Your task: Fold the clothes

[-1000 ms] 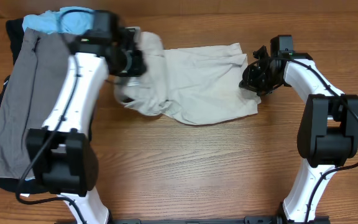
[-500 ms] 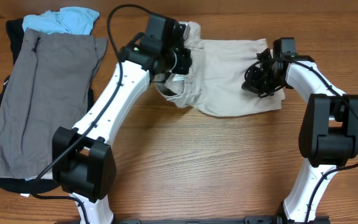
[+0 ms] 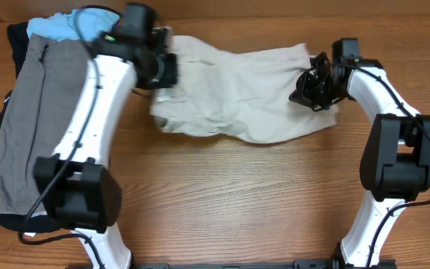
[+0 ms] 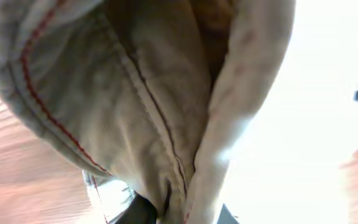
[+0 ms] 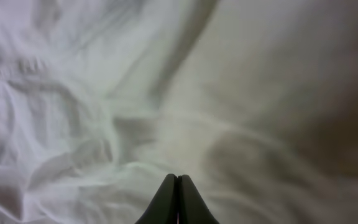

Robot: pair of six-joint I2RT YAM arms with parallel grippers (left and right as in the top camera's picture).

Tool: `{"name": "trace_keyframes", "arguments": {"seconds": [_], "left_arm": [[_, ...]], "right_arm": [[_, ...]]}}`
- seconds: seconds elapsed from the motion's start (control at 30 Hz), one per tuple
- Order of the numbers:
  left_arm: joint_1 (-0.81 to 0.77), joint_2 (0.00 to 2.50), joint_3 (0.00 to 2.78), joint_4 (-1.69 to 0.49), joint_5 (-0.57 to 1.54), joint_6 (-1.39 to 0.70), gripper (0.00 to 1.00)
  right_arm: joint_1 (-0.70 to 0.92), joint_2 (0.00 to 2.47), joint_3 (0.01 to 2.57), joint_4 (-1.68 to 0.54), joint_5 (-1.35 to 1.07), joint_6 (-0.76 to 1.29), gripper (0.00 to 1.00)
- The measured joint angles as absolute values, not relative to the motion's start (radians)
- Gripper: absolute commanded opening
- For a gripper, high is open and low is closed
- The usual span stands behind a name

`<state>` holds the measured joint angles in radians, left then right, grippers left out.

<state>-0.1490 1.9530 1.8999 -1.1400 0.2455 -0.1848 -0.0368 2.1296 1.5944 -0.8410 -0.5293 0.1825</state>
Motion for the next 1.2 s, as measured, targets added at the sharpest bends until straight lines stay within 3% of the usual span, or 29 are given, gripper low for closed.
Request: {"name": "trace_keyframes", "arguments": {"seconds": [0.33,0.67,1.2], "left_arm": [[-0.046,1.947,2.095,-1.366,0.162,-0.044,0.04],[-0.031,1.947,2.097,-1.372,0.145,0.015,0.04],[-0.06,1.947,2.097,-1.344,0.145,0.017,0.04]], "right_arm": [[0.007,2.064,1.636,-0.907,-0.545,0.162,0.04],[0.118,2.068,1.637,-0.787,-0.513,0.13,0.04],[0.116,2.219,1.637,-0.776,-0.49,0.086,0.04]]}}
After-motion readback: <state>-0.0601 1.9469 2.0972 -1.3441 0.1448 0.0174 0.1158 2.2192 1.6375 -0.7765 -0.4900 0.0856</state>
